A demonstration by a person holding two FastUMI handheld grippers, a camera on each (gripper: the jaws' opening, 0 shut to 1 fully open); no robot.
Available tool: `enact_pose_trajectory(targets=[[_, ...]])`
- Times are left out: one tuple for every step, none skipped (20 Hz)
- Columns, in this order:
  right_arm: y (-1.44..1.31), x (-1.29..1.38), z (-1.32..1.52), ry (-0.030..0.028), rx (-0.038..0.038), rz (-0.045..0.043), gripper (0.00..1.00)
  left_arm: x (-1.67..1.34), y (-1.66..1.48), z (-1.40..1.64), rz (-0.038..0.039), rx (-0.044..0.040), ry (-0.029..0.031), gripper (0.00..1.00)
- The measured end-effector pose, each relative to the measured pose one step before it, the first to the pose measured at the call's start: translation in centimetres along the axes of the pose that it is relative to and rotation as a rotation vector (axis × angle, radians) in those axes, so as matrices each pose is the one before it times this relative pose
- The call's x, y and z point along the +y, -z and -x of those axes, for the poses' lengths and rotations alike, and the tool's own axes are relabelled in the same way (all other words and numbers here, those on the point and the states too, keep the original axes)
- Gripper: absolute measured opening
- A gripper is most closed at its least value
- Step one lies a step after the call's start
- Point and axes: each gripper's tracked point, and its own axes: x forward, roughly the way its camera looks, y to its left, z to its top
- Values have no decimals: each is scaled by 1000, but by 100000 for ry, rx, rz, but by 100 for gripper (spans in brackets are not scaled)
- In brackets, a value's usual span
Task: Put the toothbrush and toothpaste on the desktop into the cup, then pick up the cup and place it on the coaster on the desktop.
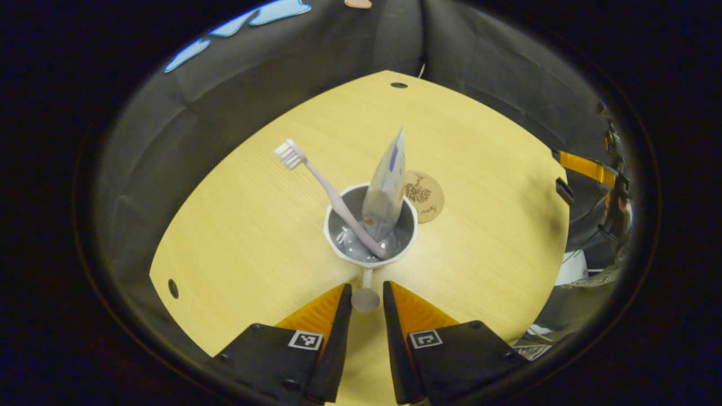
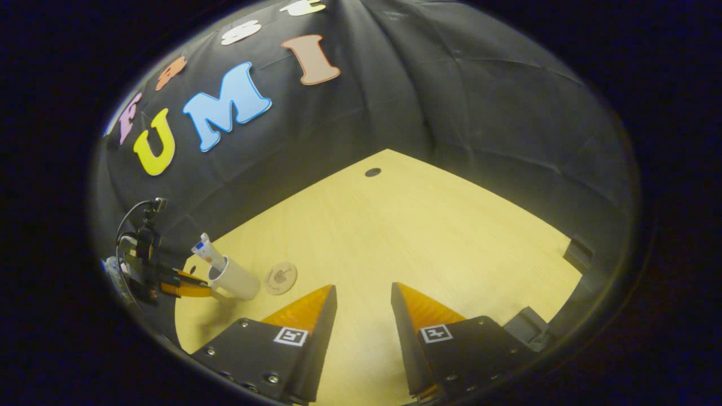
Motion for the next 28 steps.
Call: enact_pose_trajectory(targets=[[212, -479, 195, 970, 240, -657, 58, -74, 37, -390, -1677, 1803, 641, 42], [245, -661, 260, 1294, 422, -462, 57, 61, -144, -363, -1584, 1536, 437, 42], [234, -561, 170, 1183, 390, -671, 54, 120, -24, -332, -1220, 1625, 195, 42], [218, -501, 229, 930, 642, -1067, 58, -24, 131, -333, -681, 1639, 468, 48], [247, -382, 53, 828, 472, -1135, 58, -57, -283, -502, -955, 1246, 440, 42], [115, -364, -24, 867, 497, -1009, 61, 114, -14, -94, -686, 703, 93, 44], [155, -313, 55, 718, 503, -675, 59, -55, -191, -226, -397, 386, 269, 45], [14, -275, 26, 750, 414, -443, 58, 121, -242, -320, -522, 182, 146, 46], [18, -356, 27, 522, 147, -256, 58, 329, -225, -183, 76, 826, -1359, 48], [-177, -163, 19, 386, 52, -163, 61, -47, -41, 53, 52, 564, 389, 41], [12, -45, -82, 265, 167, -15, 61, -182, 69, -28, -379, 468, 517, 35], [-1, -21, -83, 153, 420, 166, 58, -18, -79, -8, -452, 357, 367, 31], [112, -26, -20, 2, 560, 313, 58, 20, 31, 13, -425, -665, 1, 28], [60, 50, -24, -102, 604, 295, 61, 111, 123, 8, -374, 45, 252, 24], [62, 129, -18, -233, 468, 261, 61, -128, -169, 65, -310, -510, -132, 30], [-63, 146, -148, -71, 372, 257, 58, 34, -66, 53, -339, -690, 47, 30], [13, 213, -173, -191, 397, 129, 60, -72, -60, -69, 311, -762, 309, 30], [-34, 160, -87, -294, 327, 105, 58, -76, -150, -22, 277, -895, 667, 30], [-47, 190, -157, -67, 393, 169, 61, 48, 90, 72, 126, -668, 574, 30], [-59, 214, -141, -252, 218, 282, 58, 140, -165, 141, 84, -842, 302, 30], [121, 23, -27, -50, 252, 321, 58, 227, -292, 221, 3, -1182, 185, 30], [-36, 176, -80, -282, 320, 170, 58, 311, -312, 239, -78, -772, 210, 30], [174, 76, -54, -178, 277, 162, 58, 397, -410, 309, -503, -689, -15, 30], [-41, 63, -78, -139, 274, 37, 57, 433, -388, 305, -539, 133, 179, 30], [-21, 146, -26, -174, 87, -66, 58, 565, -528, 377, -979, -54, 171, 30], [-67, 82, -77, -200, 135, -113, 57, 545, -516, 330, -985, -15, 65, 30], [54, 40, -79, -125, 162, -43, 57, -19, 196, 277, -1032, -174, -31, 30], [6, -48, -55, -18, 181, -88, 57, 777, -888, 283, -809, -179, -127, 30]])
